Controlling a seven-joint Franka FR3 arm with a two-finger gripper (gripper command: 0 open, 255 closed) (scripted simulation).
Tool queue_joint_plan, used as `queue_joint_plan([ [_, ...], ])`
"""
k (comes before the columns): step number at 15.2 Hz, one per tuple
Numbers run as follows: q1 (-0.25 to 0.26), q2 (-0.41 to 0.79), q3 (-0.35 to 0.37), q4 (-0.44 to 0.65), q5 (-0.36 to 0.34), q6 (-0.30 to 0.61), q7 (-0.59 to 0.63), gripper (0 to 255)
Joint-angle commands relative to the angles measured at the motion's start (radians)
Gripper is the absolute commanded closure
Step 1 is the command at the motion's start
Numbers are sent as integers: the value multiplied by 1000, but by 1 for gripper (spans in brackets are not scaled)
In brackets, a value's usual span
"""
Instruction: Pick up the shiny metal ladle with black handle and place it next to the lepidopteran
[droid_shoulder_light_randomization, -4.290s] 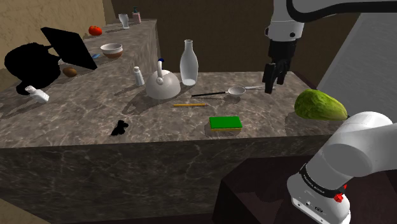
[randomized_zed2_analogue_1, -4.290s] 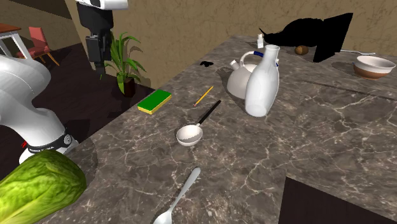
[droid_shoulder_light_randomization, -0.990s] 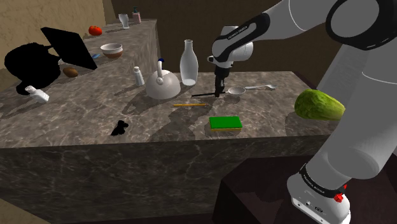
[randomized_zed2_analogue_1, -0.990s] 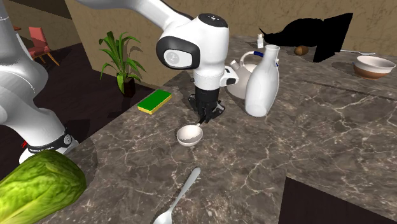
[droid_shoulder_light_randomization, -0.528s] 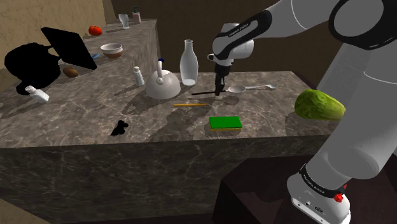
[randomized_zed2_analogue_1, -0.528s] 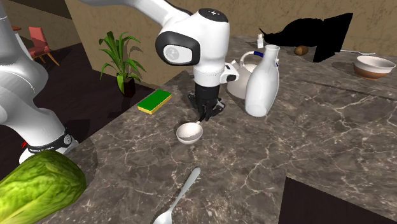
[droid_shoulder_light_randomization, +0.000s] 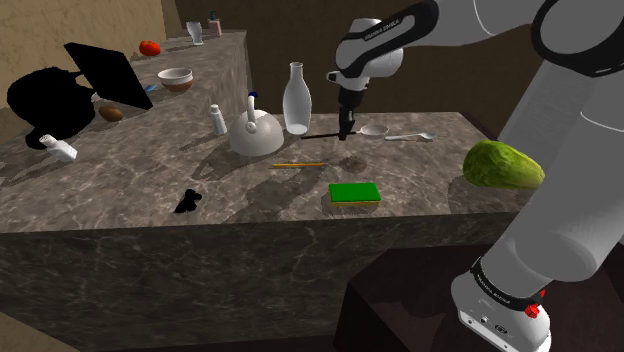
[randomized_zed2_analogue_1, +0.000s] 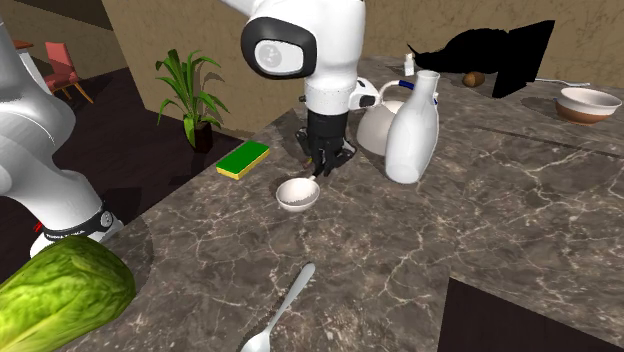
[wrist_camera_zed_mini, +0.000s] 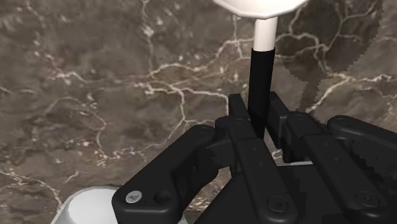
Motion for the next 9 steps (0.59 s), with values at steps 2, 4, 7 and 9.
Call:
queue_joint_plan([
  [2, 1, -22, -1, 14, -8, -36, 9, 255],
  [4, 1, -32, -2, 29, -12, -60, 14, 255],
  [7, 1, -46, -3, 53, -18, -97, 22, 255],
  [9, 1, -54, -3, 70, -21, -122, 27, 255],
])
